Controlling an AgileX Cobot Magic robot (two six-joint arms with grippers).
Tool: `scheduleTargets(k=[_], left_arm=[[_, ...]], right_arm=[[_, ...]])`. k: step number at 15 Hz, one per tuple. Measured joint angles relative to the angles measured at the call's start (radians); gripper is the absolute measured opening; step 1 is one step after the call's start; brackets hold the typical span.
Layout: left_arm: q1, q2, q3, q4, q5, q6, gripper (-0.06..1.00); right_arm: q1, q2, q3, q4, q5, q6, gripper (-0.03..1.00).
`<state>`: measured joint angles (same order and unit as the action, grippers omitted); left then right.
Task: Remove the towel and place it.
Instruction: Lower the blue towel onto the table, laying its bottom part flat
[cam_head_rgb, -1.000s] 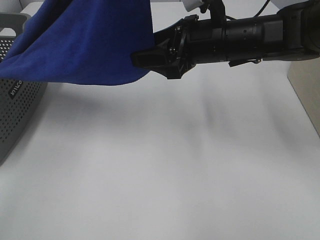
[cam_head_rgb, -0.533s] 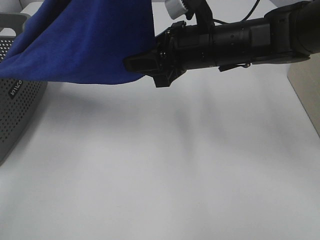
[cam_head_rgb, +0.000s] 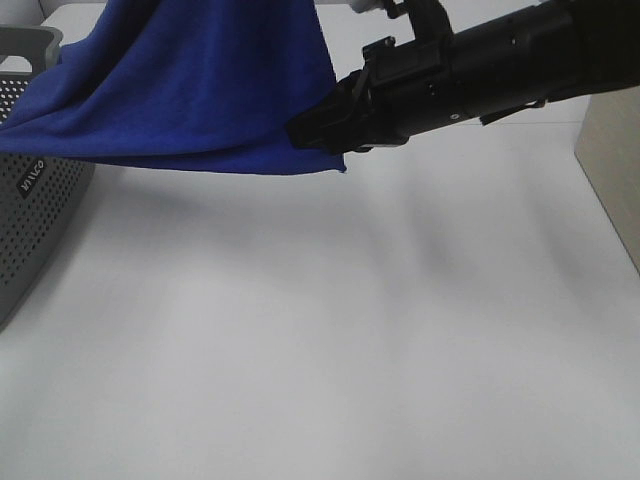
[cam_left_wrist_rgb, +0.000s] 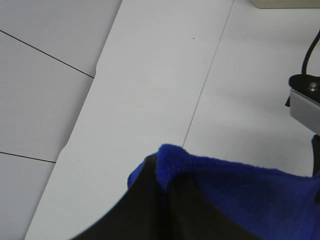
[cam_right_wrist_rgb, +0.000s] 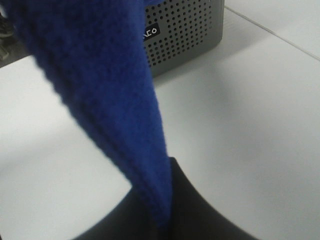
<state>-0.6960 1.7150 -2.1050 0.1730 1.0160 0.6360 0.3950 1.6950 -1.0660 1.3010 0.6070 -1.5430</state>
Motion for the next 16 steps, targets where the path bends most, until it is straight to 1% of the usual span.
scheduleTargets(k=[2,3,4,5,7,8,9,10,11,12,13,14,15,16], left_arm=[[0.000,0.000,0.000,-0.028,-0.066,-0.004,0.00],[0.000,0.000,0.000,-0.039,-0.085,-0.005,0.00],[-0.001,0.000,0.000,-0.067,-0.142,-0.005,0.00],[-0.001,0.000,0.000,-0.093,-0.269,-0.008,0.00],[-0.001,0.000,0.000,-0.094,-0.436,-0.036,0.00],[-0.001,0.000,0.000,-0.095,-0.482,-0.050,0.00],[-0.001,0.000,0.000,-0.096,-0.552,-0.074,0.00],[-0.001,0.000,0.000,-0.096,-0.602,-0.093,0.00],[-0.001,-0.002,0.000,-0.096,-0.619,-0.107,0.00],[-0.001,-0.006,0.000,-0.095,-0.619,-0.114,0.00],[-0.001,-0.011,0.000,-0.088,-0.618,-0.117,0.00],[-0.001,-0.017,0.000,-0.083,-0.614,-0.117,0.00],[-0.001,-0.027,0.000,-0.077,-0.595,-0.120,0.00],[-0.001,-0.060,0.000,-0.071,-0.546,-0.161,0.00]], right_arm=[[-0.007,-0.107,-0.026,-0.213,-0.006,0.230,0.02],[-0.013,-0.129,-0.038,-0.256,-0.005,0.278,0.02],[-0.036,-0.178,-0.065,-0.362,-0.003,0.393,0.02],[-0.097,-0.261,-0.160,-0.540,-0.002,0.575,0.02],[-0.143,-0.292,-0.308,-0.697,0.031,0.717,0.02],[-0.146,-0.295,-0.352,-0.739,0.050,0.749,0.02],[-0.150,-0.301,-0.432,-0.809,0.098,0.802,0.02],[-0.150,-0.303,-0.504,-0.871,0.157,0.840,0.02],[-0.151,-0.305,-0.571,-0.930,0.230,0.859,0.02],[-0.151,-0.305,-0.618,-0.971,0.298,0.872,0.02],[-0.151,-0.306,-0.643,-1.000,0.346,0.874,0.02],[-0.151,-0.306,-0.651,-1.008,0.368,0.875,0.02],[-0.151,-0.306,-0.660,-1.016,0.402,0.877,0.02],[-0.151,-0.306,-0.663,-1.029,0.441,0.878,0.02]])
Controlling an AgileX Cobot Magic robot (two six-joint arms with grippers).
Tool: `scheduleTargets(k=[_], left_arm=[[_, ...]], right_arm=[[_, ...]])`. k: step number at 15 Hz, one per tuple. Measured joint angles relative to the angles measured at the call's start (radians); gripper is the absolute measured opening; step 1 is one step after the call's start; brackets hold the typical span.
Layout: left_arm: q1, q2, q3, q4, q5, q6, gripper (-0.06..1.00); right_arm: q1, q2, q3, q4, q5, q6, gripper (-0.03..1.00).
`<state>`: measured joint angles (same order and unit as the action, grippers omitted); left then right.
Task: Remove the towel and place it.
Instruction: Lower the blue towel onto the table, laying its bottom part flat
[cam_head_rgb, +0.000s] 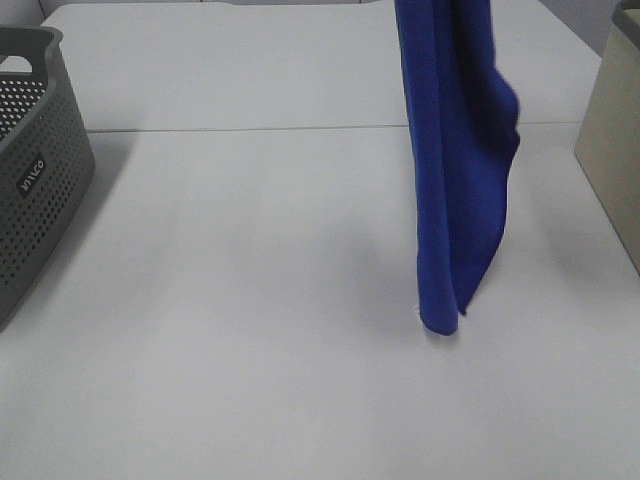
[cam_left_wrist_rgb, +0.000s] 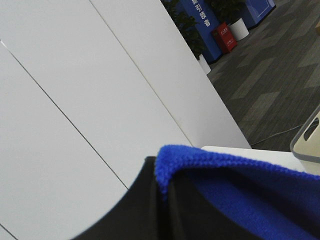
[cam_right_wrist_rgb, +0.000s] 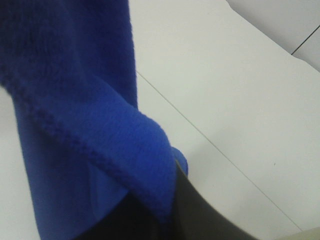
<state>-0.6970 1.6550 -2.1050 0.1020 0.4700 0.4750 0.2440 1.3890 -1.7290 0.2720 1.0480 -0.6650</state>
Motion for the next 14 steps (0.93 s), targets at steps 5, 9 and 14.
scheduleTargets(k=[5,9,14], left_arm=[[0.072,0.050,0.000,0.012,0.041,-0.129,0.00],[0.146,0.166,0.000,0.016,-0.060,-0.204,0.00],[0.309,0.427,0.000,0.001,-0.595,-0.254,0.00]], right_arm=[[0.000,0.056,-0.002,-0.072,-0.140,0.000,0.02],[0.000,0.148,-0.002,-0.084,-0.387,0.000,0.02],[0.000,0.479,-0.121,-0.048,-0.969,0.000,0.02]])
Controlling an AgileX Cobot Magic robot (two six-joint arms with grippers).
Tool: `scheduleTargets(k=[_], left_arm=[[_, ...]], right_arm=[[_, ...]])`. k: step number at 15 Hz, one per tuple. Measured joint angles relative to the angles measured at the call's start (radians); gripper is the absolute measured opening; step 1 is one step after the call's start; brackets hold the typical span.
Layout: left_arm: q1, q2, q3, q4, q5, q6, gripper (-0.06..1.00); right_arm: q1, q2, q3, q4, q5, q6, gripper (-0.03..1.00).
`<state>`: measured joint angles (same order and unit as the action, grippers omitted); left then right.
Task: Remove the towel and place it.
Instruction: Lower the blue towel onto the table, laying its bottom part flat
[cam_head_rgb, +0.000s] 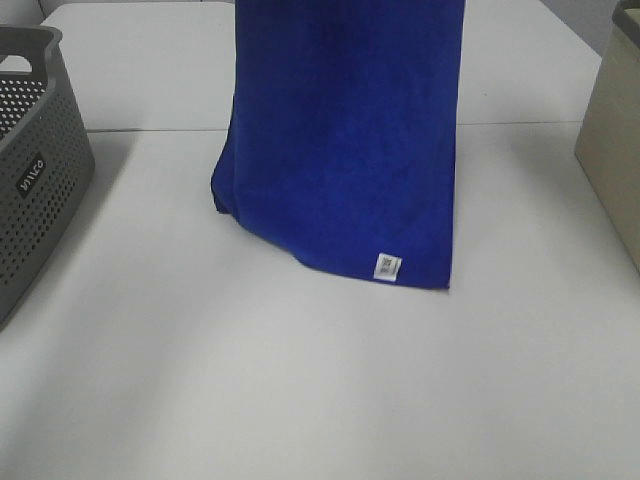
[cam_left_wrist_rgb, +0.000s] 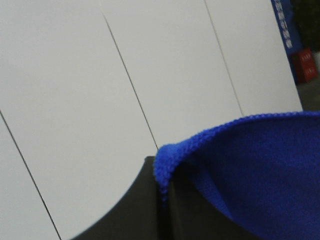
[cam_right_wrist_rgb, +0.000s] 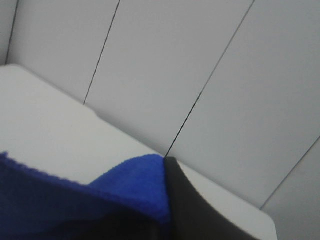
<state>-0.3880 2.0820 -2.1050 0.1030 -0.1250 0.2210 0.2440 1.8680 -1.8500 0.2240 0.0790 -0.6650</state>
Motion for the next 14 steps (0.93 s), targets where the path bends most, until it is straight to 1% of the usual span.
scheduleTargets(k=[1,2,3,4,6,7,9,10,12,14], left_arm=[[0.031,0.059,-0.019,-0.013,-0.129,-0.015,0.00],[0.057,0.112,-0.059,-0.023,-0.201,-0.023,0.00],[0.073,0.163,-0.124,-0.026,-0.232,-0.026,0.00],[0.074,0.184,-0.161,-0.026,-0.237,-0.026,0.00],[0.075,0.240,-0.315,-0.012,-0.238,-0.010,0.00],[0.072,0.269,-0.429,-0.001,-0.195,-0.007,0.00],[0.072,0.287,-0.450,0.008,-0.176,-0.007,0.00],[0.072,0.298,-0.450,0.017,-0.140,-0.007,0.00],[0.072,0.315,-0.450,0.033,-0.016,-0.006,0.00],[0.071,0.318,-0.450,0.033,0.125,-0.011,0.00]], right_arm=[[0.000,0.082,-0.103,0.035,-0.043,0.000,0.02],[0.000,0.157,-0.234,0.078,-0.053,0.000,0.02],[0.000,0.230,-0.363,0.108,-0.049,0.000,0.02],[0.000,0.284,-0.460,0.126,-0.042,0.000,0.02],[0.000,0.319,-0.542,0.147,-0.036,0.000,0.02],[0.000,0.328,-0.563,0.152,-0.023,0.000,0.02],[0.000,0.337,-0.565,0.157,0.001,0.000,0.02],[0.000,0.345,-0.565,0.160,0.031,0.000,0.02],[0.000,0.366,-0.565,0.160,0.102,0.000,0.02],[-0.008,0.397,-0.565,0.160,0.204,0.000,0.02]])
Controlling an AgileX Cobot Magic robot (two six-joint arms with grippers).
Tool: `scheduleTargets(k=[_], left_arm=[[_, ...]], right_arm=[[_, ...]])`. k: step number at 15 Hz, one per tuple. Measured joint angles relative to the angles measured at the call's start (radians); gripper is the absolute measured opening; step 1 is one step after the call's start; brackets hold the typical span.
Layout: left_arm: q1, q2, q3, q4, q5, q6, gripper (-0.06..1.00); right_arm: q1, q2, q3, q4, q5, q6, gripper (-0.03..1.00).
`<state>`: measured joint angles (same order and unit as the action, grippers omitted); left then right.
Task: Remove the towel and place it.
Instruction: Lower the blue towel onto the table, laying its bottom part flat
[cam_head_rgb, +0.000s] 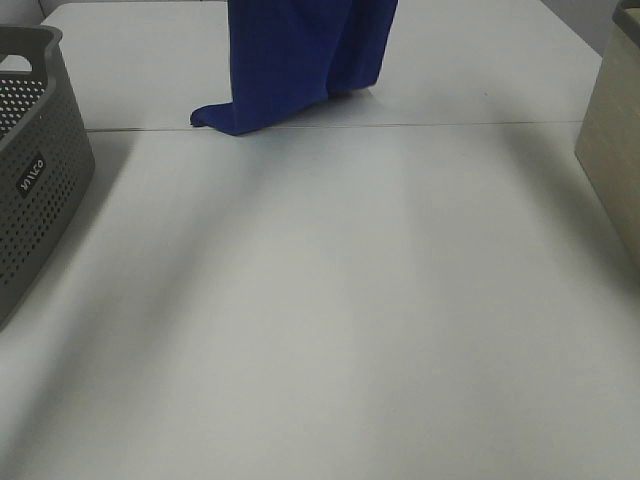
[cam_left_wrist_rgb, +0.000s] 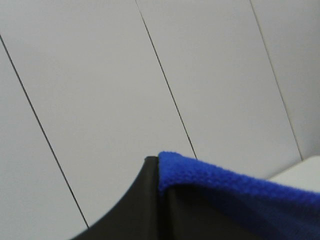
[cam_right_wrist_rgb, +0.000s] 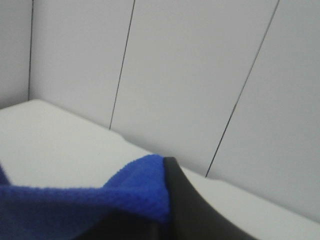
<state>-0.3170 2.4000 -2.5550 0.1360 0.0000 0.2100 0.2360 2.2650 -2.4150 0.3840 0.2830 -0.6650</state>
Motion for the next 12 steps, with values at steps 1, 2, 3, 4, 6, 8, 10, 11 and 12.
scheduleTargets(k=[1,2,3,4,6,8,10,11,12], left_arm=[[0.000,0.000,0.000,-0.001,0.063,-0.006,0.00],[0.000,0.000,0.000,-0.010,0.136,-0.009,0.00],[0.000,-0.002,0.000,-0.022,0.183,-0.011,0.00],[0.000,-0.006,0.000,-0.048,0.290,-0.011,0.00],[0.000,-0.018,0.000,-0.153,0.613,0.024,0.00],[0.000,-0.018,0.000,-0.249,0.837,0.083,0.00],[0.000,-0.018,0.000,-0.312,0.976,0.111,0.00],[0.000,-0.018,0.000,-0.342,1.050,0.118,0.00],[0.000,-0.018,0.000,-0.357,1.132,0.121,0.00]], right_arm=[[-0.008,0.014,0.000,0.000,0.063,0.000,0.02],[-0.019,0.018,0.000,-0.002,0.127,0.000,0.02],[-0.030,0.019,0.000,-0.010,0.200,0.000,0.02],[-0.034,0.019,0.000,-0.020,0.241,0.000,0.02],[-0.051,0.018,-0.002,-0.079,0.538,0.022,0.02],[-0.057,0.018,-0.002,-0.117,0.744,0.053,0.02],[-0.062,0.018,-0.002,-0.161,0.868,0.096,0.02],[-0.062,0.018,-0.002,-0.184,0.912,0.117,0.02],[-0.062,0.018,-0.002,-0.200,0.925,0.133,0.02]])
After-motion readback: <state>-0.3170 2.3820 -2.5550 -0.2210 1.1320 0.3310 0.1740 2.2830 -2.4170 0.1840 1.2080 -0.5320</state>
